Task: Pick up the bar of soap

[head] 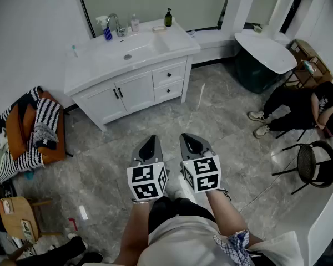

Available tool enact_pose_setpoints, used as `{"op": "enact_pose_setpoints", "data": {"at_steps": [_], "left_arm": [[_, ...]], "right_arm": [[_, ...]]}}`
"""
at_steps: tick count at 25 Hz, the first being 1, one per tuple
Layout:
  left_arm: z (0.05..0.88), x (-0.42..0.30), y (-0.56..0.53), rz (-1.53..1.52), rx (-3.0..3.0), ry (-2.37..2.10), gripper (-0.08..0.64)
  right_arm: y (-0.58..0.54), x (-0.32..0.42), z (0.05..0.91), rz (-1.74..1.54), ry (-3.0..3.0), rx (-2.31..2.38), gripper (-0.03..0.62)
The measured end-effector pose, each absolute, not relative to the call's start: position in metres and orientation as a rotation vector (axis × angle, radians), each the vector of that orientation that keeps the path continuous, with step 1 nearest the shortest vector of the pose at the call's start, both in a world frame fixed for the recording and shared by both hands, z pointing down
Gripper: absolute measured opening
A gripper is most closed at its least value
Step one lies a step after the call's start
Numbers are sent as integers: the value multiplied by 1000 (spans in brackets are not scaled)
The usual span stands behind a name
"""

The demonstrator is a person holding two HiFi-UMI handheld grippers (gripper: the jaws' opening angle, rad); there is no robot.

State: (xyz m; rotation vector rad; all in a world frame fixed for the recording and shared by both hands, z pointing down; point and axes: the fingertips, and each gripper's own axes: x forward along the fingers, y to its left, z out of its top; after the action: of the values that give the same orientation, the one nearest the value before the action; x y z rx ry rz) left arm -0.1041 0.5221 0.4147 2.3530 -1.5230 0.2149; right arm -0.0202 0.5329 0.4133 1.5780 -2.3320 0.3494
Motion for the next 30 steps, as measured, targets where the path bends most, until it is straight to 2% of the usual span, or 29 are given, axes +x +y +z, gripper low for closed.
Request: {"op": "enact_pose_setpoints", "data": {"at_steps": [20, 22, 30], "left_arm": [[420, -81, 521, 244, 2335, -1520, 8], [423, -79, 520, 253, 2321, -1527, 8], [433, -63, 520, 264, 2281, -1530, 8]], "right_arm": [[526, 10, 422, 392, -2390, 1542, 19], [525, 15, 423, 384, -2403, 1532, 124], [521, 39, 418, 321, -2443, 1515, 190]]}}
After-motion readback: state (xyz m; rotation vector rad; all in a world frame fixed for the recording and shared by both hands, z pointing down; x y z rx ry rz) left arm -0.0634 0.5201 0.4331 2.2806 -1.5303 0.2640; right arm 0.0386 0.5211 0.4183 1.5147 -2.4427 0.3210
